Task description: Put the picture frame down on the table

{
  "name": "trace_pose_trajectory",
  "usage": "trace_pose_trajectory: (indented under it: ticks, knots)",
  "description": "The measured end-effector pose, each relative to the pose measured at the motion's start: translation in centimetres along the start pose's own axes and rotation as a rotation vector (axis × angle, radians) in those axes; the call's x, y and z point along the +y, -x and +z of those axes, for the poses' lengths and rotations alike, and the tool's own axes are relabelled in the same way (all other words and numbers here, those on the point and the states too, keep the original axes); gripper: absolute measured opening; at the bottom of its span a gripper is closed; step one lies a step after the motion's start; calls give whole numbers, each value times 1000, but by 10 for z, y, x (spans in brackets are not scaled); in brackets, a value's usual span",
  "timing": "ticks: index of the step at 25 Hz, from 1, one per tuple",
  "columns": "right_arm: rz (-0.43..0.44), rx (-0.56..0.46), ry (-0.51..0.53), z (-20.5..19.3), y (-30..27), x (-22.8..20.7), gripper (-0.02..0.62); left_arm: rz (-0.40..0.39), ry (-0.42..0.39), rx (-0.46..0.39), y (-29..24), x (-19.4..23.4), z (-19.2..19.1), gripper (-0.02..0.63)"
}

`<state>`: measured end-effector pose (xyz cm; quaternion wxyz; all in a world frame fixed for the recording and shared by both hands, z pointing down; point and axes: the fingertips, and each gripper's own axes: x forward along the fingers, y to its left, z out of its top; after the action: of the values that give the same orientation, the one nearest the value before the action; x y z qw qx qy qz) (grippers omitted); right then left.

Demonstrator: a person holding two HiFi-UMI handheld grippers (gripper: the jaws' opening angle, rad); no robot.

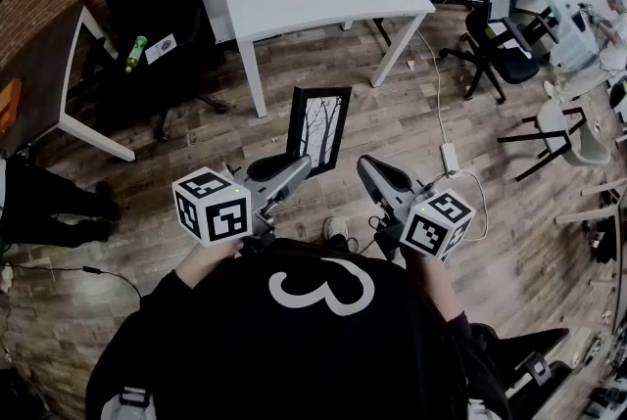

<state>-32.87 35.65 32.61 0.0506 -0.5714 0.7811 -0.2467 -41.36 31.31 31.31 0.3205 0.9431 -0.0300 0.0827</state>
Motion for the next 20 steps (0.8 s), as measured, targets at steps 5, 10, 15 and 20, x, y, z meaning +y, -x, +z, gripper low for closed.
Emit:
trace_pose_trajectory:
  ticks: [5, 10, 15, 20]
  knots:
    - [1, 16, -7, 0, -7, -7, 23, 7, 3, -2, -3, 6, 1, 67]
    - [18, 25, -33, -1, -6, -17, 23, 19, 19, -5, -11, 9, 1, 67]
    - [24, 19, -25, 3, -9, -26, 23, 16, 6, -13, -18, 13, 3, 67]
    - [46, 14, -52, 8, -11, -46, 24, 29, 14, -1, -38, 18, 4, 67]
